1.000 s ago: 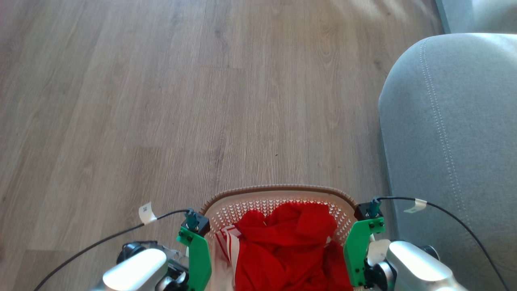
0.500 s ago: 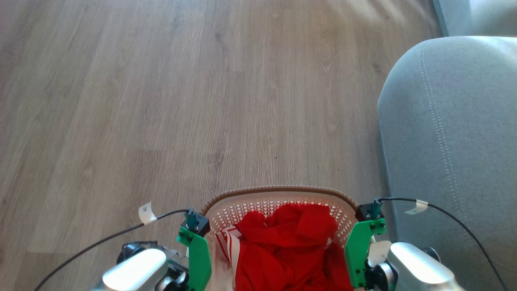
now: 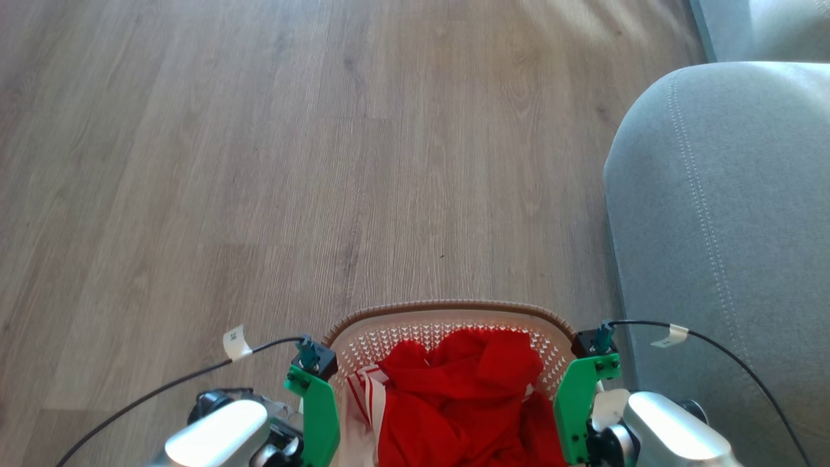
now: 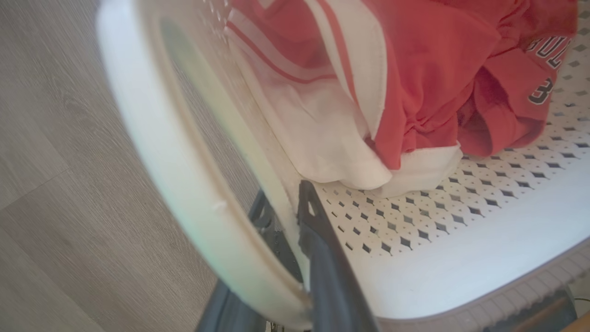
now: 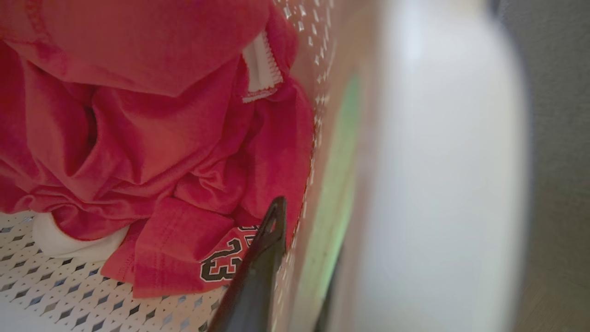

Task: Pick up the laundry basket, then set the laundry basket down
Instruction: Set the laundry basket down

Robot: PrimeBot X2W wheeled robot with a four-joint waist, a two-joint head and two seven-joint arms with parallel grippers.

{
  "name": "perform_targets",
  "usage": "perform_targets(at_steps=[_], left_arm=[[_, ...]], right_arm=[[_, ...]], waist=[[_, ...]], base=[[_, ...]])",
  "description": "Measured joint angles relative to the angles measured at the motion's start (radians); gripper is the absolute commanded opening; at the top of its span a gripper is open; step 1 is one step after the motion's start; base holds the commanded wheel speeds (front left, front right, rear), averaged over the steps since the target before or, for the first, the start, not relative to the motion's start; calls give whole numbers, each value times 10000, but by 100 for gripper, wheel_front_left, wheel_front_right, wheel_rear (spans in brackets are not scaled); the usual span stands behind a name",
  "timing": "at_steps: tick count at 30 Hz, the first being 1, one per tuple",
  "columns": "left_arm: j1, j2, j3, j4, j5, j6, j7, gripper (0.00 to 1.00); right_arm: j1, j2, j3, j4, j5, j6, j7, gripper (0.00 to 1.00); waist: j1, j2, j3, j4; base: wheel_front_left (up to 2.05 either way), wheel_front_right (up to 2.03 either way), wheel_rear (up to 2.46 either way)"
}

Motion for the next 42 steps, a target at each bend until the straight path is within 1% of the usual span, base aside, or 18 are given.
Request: perform_targets(at_steps=[9, 11, 17, 23, 27, 31, 36, 37, 42], left_arm=[[4, 0, 0, 0, 0, 0, -36, 0], [-1, 0, 4, 0, 0, 0, -63, 0], [-72, -19, 10, 12, 15, 0, -167, 0], [-420, -163, 4, 163, 48, 0, -316, 0], [-752, -349, 4, 439, 144, 0, -673, 0], [-1265, -623, 21, 961, 224, -4, -1323, 0], [-1966, -1162, 56, 2019, 688, -67, -2270, 0], [-2249, -1388, 105, 2410, 725, -90, -2527, 0], [-2940, -1806, 186, 3223, 736, -100, -3095, 0]], right_arm=[[2, 0, -150, -125, -182, -2, 86, 0], [2, 0, -196, -180, -247, -71, 88, 0], [-1, -40, -374, -382, -424, -71, 159, 0], [-62, -144, -633, -648, -614, -73, 130, 0], [-251, -240, -811, -803, -759, -73, -102, 0], [-671, -272, -1039, -849, -972, -73, -470, 0], [-1208, -322, -1160, -907, -1258, -84, -1062, 0], [-1404, -326, -1298, -895, -1302, -86, -1231, 0], [-2069, -349, -1394, -763, -1532, -88, -1647, 0]], waist=[[0, 0, 69, -8], [0, 0, 174, -10], [0, 0, 662, -18], [0, 0, 1318, -17], [0, 0, 1868, -20], [1, 0, 2523, -20], [2, -1, 3472, 4], [2, -1, 3882, 21], [3, -1, 4946, 49]], base=[[0, 0, 0], [0, 0, 0], [0, 0, 0], [0, 0, 0], [0, 0, 0], [0, 0, 0], [0, 0, 0], [0, 0, 0], [0, 0, 0]])
